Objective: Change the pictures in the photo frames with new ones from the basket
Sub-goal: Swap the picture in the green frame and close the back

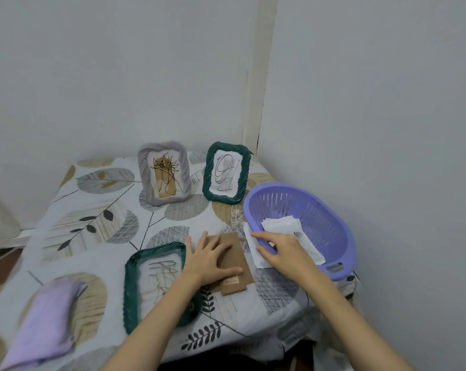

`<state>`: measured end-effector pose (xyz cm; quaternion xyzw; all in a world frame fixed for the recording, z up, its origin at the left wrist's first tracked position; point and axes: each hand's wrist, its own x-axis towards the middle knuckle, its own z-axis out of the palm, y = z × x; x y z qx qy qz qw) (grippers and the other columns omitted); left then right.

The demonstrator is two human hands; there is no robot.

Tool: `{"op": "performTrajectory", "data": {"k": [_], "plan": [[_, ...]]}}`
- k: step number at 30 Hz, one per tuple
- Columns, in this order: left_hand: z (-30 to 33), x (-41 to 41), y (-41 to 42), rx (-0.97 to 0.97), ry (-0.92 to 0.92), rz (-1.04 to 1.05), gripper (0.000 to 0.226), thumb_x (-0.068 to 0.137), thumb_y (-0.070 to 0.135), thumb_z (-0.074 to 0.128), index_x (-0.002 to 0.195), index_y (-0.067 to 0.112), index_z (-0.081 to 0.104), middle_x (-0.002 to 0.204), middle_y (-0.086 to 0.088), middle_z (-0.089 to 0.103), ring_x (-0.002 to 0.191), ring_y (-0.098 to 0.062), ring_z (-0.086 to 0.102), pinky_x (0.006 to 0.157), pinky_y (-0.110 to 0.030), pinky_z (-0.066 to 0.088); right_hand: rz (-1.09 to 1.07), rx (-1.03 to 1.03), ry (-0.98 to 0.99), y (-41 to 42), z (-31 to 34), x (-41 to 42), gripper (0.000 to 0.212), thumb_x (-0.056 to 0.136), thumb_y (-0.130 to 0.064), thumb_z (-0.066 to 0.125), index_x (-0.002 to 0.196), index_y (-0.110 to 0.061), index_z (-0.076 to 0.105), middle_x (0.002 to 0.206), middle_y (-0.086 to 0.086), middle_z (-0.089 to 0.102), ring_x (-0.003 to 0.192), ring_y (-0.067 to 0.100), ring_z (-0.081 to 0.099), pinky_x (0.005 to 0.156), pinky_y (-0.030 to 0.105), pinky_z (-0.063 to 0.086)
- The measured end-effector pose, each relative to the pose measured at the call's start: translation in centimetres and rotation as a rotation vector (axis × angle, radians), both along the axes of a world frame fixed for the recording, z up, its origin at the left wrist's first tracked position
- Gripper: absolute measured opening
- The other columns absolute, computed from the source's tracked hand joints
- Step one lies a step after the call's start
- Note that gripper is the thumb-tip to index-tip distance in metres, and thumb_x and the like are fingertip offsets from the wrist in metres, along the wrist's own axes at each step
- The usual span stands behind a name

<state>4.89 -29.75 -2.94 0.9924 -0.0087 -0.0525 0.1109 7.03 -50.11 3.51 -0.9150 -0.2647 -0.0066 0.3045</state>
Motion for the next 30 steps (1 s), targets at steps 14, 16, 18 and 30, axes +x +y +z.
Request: {"op": "performTrajectory", "data": {"k": [14,16,18,30], "plan": [[0.4,-10.1,10.9,-0.176,-0.066,0.362,0.115,0.039,0.1,0.027,0.138,0.041,0.032,0.157,0.001,0.004,0.144,-0.022,-0.004,0.115,-0.047,0.001,0.012,-0.02,-0.504,5.5,-3.1,-4.2,0.021,0.076,-0.017,0.068,0.097,-0.018,0.069,0.125,0.011,0.058,0.119,0.03,0.05,0.102,0.042,0.037],[-0.1,-11.1,11.6,-0.191,-0.019,0.375,0.134,0.021,0.104,0.016,0.14,0.043,0.027,0.157,-0.001,-0.003,0.144,-0.022,-0.008,0.115,-0.047,0.0,0.103,-0.025,-0.367,7.6,-4.0,-5.4,0.022,0.079,-0.017,0.067,0.1,-0.019,0.067,0.132,0.009,0.053,0.126,0.028,0.044,0.108,0.044,0.034],[-0.4,-11.5,12.1,-0.214,0.015,0.378,0.138,0.016,0.104,0.017,0.141,0.045,0.023,0.157,0.0,-0.007,0.144,-0.022,-0.011,0.115,-0.046,0.0,0.176,-0.068,-0.146,9.4,-4.6,-6.3,0.029,0.087,-0.027,0.058,0.116,-0.023,0.06,0.143,0.004,0.04,0.136,0.02,0.029,0.112,0.041,0.028],[0.2,-12.0,12.7,-0.286,0.058,0.357,0.144,0.016,0.103,0.024,0.144,0.038,0.018,0.156,0.008,-0.008,0.144,-0.017,-0.011,0.115,-0.046,0.0,0.241,-0.289,0.008,11.7,-5.7,-6.6,0.053,0.09,-0.053,0.044,0.138,-0.03,0.039,0.152,0.0,0.021,0.14,0.017,0.012,0.113,0.038,0.017]]}}
